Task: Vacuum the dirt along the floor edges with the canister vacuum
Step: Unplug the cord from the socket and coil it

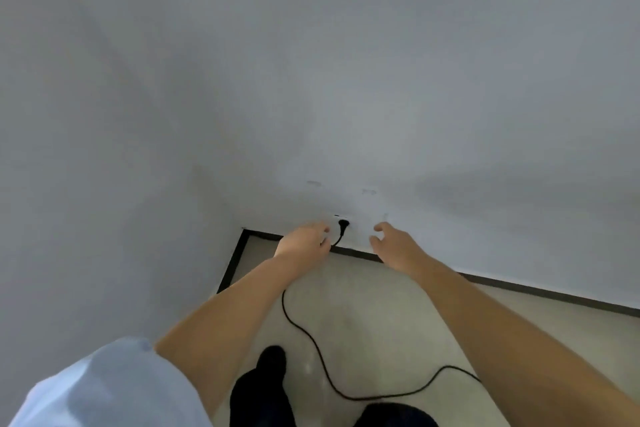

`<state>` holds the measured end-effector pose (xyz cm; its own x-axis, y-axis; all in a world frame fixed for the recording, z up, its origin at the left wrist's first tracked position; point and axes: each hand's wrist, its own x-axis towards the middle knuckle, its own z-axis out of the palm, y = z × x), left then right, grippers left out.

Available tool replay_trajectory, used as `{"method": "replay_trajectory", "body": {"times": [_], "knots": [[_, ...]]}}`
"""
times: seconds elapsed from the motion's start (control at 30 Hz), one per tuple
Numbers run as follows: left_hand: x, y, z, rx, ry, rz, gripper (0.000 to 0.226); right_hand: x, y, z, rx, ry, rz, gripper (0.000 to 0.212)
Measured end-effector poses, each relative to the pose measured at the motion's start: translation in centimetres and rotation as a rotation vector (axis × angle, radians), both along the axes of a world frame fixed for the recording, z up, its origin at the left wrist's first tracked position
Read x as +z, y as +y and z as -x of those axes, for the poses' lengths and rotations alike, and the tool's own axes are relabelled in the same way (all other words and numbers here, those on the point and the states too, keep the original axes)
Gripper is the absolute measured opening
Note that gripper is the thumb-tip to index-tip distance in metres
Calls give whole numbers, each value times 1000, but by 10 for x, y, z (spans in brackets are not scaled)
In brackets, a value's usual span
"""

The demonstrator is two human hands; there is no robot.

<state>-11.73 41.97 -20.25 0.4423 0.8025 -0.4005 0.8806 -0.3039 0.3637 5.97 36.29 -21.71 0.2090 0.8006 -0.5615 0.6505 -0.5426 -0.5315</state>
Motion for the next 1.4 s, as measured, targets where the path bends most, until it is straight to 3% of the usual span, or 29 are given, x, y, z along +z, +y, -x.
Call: {"method": "replay_trajectory", "body": {"times": [0.07, 0.23, 0.33, 0.5, 0.57, 0.63, 0.73, 1.17, 1.27, 1.33, 1.37, 1.4], "knots": [[-56, 27, 0, -63, -14, -29, 36, -60, 19, 5, -128, 56, 17, 37], [-210, 97, 1, -395, 15, -313, 38, -220, 70, 21, -365, 108, -41, 34], [-296, 146, 0, -626, -56, -716, 44, -295, 113, 23, -477, 130, -125, 35], [-392, 203, -5, -735, -15, -1213, 60, -370, 169, 26, -778, 601, -221, 25], [-416, 220, -11, -738, 88, -1287, 86, -380, 179, 29, -864, 700, -220, 26], [-426, 232, -16, -693, 177, -1303, 121, -386, 184, 31, -915, 749, -241, 33], [-429, 243, -19, -671, 239, -1293, 140, -388, 182, 36, -904, 685, -266, 41], [-428, 243, -18, -622, 242, -1346, 139, -409, 142, 62, -961, 759, -381, 37], [-428, 233, -20, -602, 131, -1383, 129, -402, 136, 57, -965, 814, -468, 36], [-429, 212, -20, -595, -87, -1358, 103, -385, 145, 50, -947, 861, -559, 36], [-429, 195, -17, -606, -274, -1228, 86, -375, 148, 47, -951, 890, -594, 35], [-426, 175, -12, -607, -446, -960, 72, -364, 149, 45, -965, 912, -612, 35]]}}
